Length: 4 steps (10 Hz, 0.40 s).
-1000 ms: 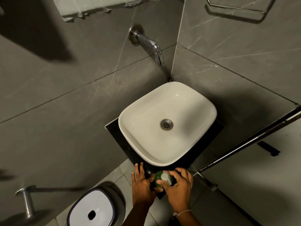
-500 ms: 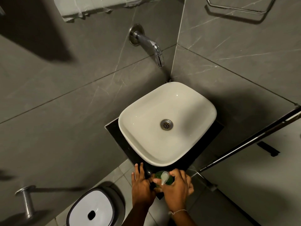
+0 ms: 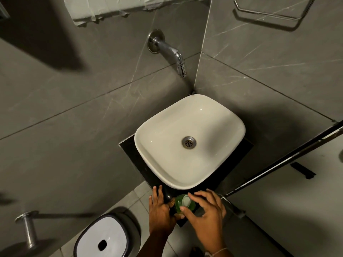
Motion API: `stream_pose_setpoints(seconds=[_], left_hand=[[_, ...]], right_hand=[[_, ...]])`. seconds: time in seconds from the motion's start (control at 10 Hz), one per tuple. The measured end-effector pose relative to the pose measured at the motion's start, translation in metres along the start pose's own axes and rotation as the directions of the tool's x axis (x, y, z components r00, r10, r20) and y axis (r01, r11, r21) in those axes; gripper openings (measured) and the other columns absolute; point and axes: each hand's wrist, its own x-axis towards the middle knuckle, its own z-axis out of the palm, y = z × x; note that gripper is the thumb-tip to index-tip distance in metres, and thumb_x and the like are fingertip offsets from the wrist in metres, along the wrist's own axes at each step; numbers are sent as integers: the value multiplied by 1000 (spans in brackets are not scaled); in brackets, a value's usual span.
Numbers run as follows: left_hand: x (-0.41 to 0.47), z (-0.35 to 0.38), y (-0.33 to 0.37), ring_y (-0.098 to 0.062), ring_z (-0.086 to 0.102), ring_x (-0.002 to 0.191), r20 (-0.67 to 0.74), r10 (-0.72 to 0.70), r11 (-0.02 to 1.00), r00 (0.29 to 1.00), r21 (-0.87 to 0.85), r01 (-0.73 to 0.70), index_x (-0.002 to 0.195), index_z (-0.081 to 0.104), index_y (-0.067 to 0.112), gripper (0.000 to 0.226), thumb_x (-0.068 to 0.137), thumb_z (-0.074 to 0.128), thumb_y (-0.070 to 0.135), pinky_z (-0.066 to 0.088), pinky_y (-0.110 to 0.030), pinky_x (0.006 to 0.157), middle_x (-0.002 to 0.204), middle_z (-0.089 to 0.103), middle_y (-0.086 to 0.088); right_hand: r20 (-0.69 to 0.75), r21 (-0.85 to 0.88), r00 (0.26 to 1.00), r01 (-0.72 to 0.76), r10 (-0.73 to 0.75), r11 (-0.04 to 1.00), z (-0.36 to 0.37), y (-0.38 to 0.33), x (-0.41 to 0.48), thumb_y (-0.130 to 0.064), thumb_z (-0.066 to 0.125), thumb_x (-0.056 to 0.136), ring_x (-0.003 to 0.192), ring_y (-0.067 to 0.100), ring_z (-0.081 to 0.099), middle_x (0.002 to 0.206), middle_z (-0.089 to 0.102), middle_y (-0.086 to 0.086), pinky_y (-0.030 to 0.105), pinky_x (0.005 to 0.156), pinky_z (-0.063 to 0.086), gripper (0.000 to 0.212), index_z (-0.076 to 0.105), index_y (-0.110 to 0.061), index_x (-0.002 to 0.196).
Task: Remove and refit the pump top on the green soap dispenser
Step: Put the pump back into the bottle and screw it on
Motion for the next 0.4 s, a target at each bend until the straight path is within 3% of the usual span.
stream_pose_setpoints(seconds=[0.2,0.4], left_hand=[[0,-5,3,-28,-16,140,59,-14,1000,998,2,14,117,59,36,59,65,69,62,4,-52,116,156,5,-11],[0,-3,2,-29,-16,141,60,-19,999,998,-26,20,117,59,35,63,63,68,66,5,-53,116,156,5,-12]], right_hand=[[158,-46,985,74,-66,996,-15,7,10,-63,66,59,118,7,40,106,52,-30,50,99,36,40,53,-72,96],[247,-40,965,96,-83,995,-26,0,17,-68,63,58,113,6,40,106,50,-30,45,97,39,36,46,-79,89]])
